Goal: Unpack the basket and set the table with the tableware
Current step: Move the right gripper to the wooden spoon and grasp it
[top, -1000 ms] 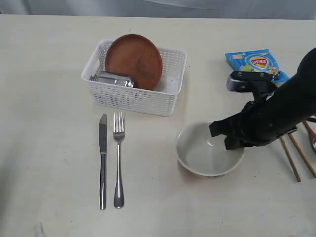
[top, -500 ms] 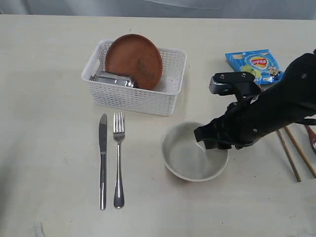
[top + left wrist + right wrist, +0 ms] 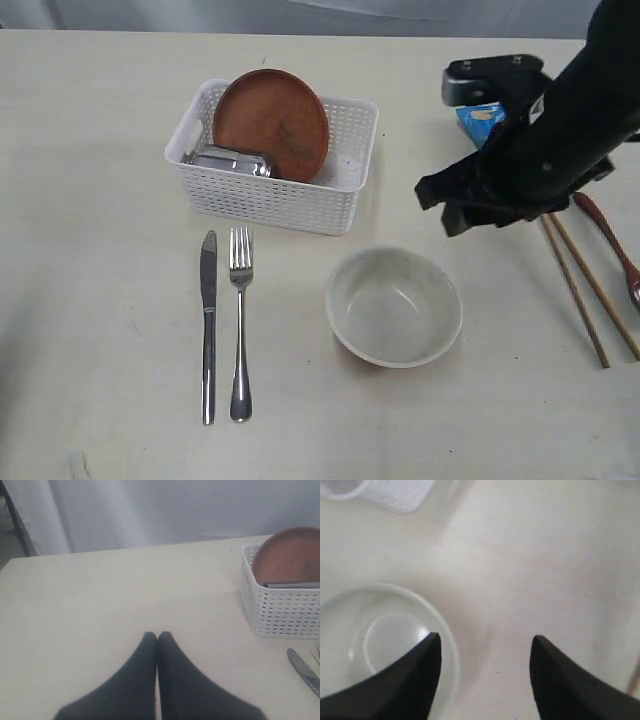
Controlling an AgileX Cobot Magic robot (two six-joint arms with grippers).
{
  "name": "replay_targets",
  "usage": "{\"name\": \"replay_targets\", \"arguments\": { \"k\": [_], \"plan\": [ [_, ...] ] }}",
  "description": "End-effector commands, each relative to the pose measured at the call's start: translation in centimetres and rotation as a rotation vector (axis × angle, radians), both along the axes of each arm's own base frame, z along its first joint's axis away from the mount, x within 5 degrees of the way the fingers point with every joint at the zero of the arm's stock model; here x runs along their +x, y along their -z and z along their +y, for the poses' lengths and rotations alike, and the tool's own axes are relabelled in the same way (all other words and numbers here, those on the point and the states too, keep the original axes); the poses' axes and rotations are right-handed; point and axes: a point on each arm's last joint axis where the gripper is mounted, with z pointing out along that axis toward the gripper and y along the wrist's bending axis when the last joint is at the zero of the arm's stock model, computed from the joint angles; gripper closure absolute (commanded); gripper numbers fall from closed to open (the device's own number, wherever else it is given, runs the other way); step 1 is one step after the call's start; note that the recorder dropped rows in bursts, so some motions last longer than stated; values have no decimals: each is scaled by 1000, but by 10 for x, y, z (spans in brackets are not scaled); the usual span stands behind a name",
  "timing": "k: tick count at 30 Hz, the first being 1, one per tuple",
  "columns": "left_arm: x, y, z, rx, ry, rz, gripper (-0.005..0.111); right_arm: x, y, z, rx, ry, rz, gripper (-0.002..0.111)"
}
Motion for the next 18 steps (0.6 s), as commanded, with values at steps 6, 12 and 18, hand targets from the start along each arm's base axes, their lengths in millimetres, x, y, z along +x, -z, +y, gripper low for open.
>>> {"name": "replay_targets", "arguments": {
  "k": [6, 12, 18],
  "plan": [
    [0, 0, 0, 1, 6, -11, 107, 11, -8, -96, -219, 308, 142, 64],
    [0, 0, 0, 1, 6, -11, 107, -1, 18, -119, -176, 306, 163, 64],
    [0, 0, 0, 1, 6, -11, 107, -2, 34, -100, -127, 166, 62, 64]
  ]
}}
